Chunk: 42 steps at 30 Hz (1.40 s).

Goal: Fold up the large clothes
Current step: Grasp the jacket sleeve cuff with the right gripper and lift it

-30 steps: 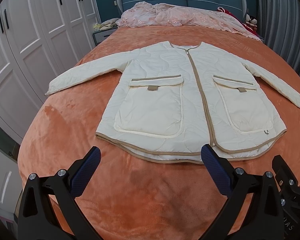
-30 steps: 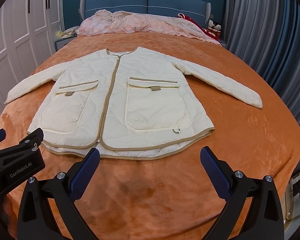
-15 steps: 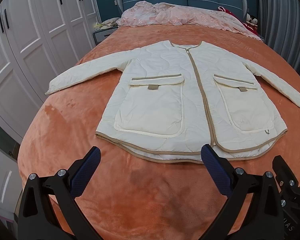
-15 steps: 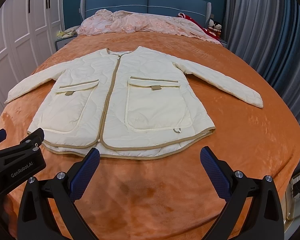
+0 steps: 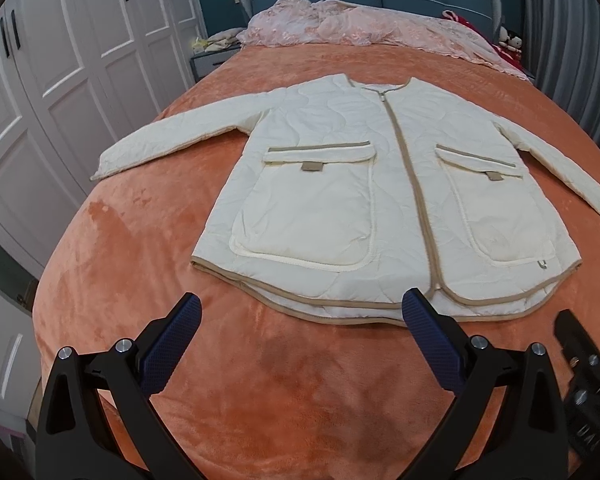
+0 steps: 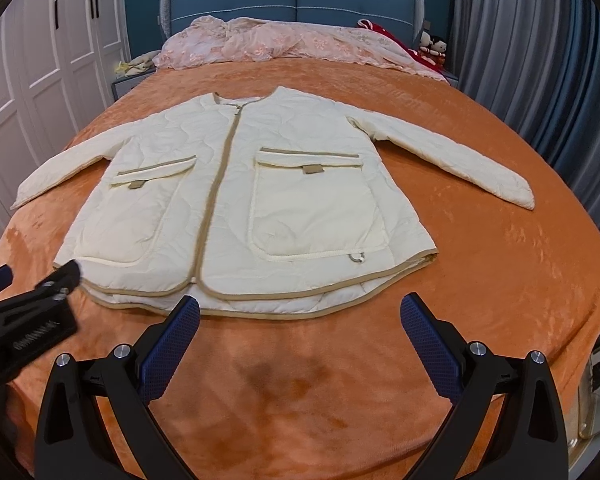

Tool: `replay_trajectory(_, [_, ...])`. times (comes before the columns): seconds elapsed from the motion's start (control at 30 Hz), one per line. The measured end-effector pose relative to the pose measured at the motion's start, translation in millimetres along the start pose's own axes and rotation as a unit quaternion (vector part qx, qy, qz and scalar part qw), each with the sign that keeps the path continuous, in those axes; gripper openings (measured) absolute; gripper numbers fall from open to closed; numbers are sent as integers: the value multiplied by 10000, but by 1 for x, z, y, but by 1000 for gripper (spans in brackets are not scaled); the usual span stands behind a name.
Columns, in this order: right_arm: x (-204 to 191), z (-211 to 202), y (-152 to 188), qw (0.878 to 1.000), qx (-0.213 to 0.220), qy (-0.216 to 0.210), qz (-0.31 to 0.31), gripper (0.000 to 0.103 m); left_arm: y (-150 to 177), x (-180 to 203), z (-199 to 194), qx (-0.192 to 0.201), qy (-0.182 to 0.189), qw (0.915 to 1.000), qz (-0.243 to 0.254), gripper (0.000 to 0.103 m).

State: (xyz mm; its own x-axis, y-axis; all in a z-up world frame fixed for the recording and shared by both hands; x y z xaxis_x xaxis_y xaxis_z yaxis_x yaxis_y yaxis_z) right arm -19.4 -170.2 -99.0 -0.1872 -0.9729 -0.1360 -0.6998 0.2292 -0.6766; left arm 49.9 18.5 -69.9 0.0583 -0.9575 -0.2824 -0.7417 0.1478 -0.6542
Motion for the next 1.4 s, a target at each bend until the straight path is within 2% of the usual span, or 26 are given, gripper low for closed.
replay_trajectory(0.17, [45,14,-14,9995,-85,-164,246,98,-11,-3,19,-64,163,9993,-343,98])
replay_trajectory(0.23, [72,20,-26,9985,-42,-222,493,98,-14,1,31,-297,290,9986,-326,98])
replay_trajectory(0.33, [128,30,-48,9947,82,-186,1010,98,-31,1,47,-287,235,9987,-348,98])
replay_trajectory(0.47, [224,50,-76,9842,111,199,1757,98,-55,3,70,-215,45,9993,-299,98])
replay_trajectory(0.6, [305,65,-99,9737,321,561,2183,98,-79,9,96,-199,-12,9991,-364,98])
replay_trajectory(0.73, [385,83,-112,9533,603,857,2834,98,-98,18,119,-186,-130,9992,-334,98])
replay_trajectory(0.83, [429,94,-113,9384,763,1006,3216,97,-113,23,136,-112,-182,9988,-439,98])
replay_trajectory(0.97, [474,120,-109,9197,743,1176,3671,83,-121,32,156,-246,-85,9982,-548,98])
replay_trajectory(1.13, [502,145,-108,9050,796,1176,4009,76,-117,42,182,-477,-95,9977,-478,98])
replay_trajectory(1.2, [503,150,-116,9083,806,1245,3910,60,-116,43,191,-538,-47,9974,-484,98])
replay_trajectory(1.23, [501,155,-122,9116,785,1203,3851,33,-115,43,194,-570,-41,9972,-481,98])
replay_trajectory(1.27, [500,158,-127,9133,760,1141,3834,18,-115,42,198,-600,-47,9970,-485,98])
replay_trajectory(1.33, [495,160,-144,9137,825,1089,3827,12,-113,39,204,-656,-55,9965,-522,98])
replay_trajectory(1.4, [479,154,-171,9168,1165,883,3716,11,-111,36,209,-734,-46,9956,-582,98])
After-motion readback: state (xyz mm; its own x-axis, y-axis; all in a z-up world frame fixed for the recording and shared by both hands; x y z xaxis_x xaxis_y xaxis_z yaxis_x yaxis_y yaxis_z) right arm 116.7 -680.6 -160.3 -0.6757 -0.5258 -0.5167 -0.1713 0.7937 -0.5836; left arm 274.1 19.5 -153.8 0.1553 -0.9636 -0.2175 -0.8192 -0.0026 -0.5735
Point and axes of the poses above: each gripper's, at about its wrist camera, not at the fingertips, and z roughly the way its jaws point, x to its right, y to its underside, the point moved 7 cm from there along z, roughly the way its jaws point, and after that the axes turned 14 degrees about -y, right-handed, at the moved point
